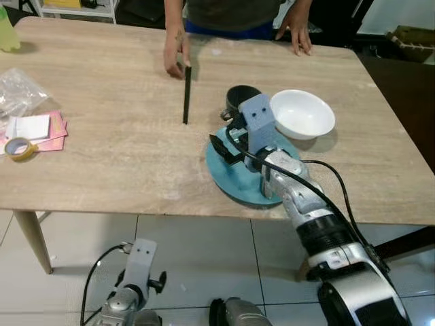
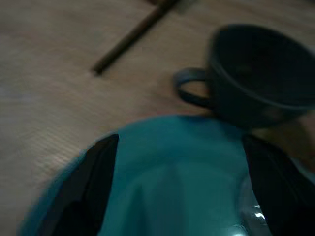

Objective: Setting the table

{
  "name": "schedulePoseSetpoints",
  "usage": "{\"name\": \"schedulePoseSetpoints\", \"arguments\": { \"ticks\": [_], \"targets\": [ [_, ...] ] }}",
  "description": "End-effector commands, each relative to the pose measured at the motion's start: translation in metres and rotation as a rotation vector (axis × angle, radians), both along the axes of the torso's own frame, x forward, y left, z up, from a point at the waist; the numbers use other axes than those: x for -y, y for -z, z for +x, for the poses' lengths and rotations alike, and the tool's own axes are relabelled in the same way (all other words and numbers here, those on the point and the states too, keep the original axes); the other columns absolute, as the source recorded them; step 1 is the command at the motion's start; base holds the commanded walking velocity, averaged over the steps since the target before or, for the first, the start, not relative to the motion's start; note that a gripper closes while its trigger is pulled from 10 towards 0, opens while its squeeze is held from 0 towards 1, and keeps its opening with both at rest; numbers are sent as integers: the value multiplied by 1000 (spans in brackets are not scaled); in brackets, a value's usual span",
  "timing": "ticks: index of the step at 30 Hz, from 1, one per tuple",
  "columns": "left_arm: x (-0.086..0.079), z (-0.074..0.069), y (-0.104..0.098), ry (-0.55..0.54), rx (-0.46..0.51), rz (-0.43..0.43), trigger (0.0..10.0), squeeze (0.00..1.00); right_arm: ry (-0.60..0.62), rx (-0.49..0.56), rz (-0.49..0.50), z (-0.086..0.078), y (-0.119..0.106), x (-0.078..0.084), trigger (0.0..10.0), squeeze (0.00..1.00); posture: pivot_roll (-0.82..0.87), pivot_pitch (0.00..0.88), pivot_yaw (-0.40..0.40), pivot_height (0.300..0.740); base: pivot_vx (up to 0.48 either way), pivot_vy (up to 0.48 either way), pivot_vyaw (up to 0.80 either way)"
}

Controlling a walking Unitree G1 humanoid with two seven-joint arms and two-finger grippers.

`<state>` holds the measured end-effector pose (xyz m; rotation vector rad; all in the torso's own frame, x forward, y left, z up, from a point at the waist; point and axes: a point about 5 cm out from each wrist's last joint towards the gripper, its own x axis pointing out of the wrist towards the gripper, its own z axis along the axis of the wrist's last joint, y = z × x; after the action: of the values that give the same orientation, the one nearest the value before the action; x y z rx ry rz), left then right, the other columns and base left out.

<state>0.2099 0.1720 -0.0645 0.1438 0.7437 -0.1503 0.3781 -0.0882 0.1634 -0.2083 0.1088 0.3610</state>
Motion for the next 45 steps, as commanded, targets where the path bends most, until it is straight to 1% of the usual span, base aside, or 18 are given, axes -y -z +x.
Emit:
{"name": "schedulePoseSetpoints", "arguments": {
  "ticks": [1,2,3,4,5,6,7,8,10,11,14,16,22,25,34,36,43,45],
  "targets": [
    [0,-7,4,6,-21,2,10000,0,90,-16,-20,5,5,9,10000,1000,82,77,-59,740,0,0,0],
    [0,-7,4,6,-21,2,10000,0,90,-16,-20,5,5,9,10000,1000,82,77,-59,740,0,0,0],
    [0,-8,4,7,-21,3,10000,0,164,-27,-39,8,7,14,10000,796,86,81,-60,740,0,0,0],
    [0,-8,4,8,-21,4,10000,0,213,-34,-53,10,9,16,10000,796,86,81,-60,740,0,0,0],
    [0,-8,4,8,-21,4,10000,0,213,-34,-53,10,9,16,10000,796,86,81,-60,740,0,0,0],
    [0,-8,5,10,-22,6,10000,0,240,-53,-36,12,11,18,10000,624,86,81,-60,740,0,0,0],
    [0,-8,5,10,-22,6,10000,0,240,-53,-36,12,11,18,10000,624,86,81,-60,740,0,0,0],
    [0,-9,5,11,-23,7,10000,0,276,-64,-14,13,11,20,10000,267,87,87,-56,740,0,0,0],
    [-1,-9,5,13,-23,9,10000,0,302,-78,23,13,11,21,10000,227,87,87,-56,740,0,0,0],
    [-1,-10,5,14,-24,10,10000,0,334,-102,71,14,13,23,10000,16,85,89,-55,740,0,0,0],
    [-1,-10,5,16,-24,10,10000,0,367,-135,124,13,16,26,10000,0,85,91,-55,740,0,0,0],
    [-1,-10,5,20,-23,11,10000,0,405,-201,209,12,24,28,10000,0,86,92,-54,740,0,0,0],
    [-1,-8,4,23,-19,12,10000,0,418,-279,256,10,34,24,10000,0,88,93,-54,740,0,0,0],
    [-1,-8,4,25,-17,13,10000,0,405,-345,276,8,40,16,10000,0,88,96,-54,740,0,0,0],
    [-1,-8,4,23,-15,11,10000,0,396,-381,180,6,41,7,10000,0,89,100,-59,740,0,0,0],
    [-1,-8,4,21,-15,10,10000,0,400,-383,132,4,39,6,10000,0,89,100,-59,740,0,0,0],
    [0,-9,4,18,-14,5,10000,0,439,-402,28,0,31,11,10000,0,83,104,-62,740,0,0,0],
    [1,-9,4,20,-16,3,10000,0,453,-408,-4,-6,31,14,10000,0,81,106,-62,740,0,0,0]
  ]
}}
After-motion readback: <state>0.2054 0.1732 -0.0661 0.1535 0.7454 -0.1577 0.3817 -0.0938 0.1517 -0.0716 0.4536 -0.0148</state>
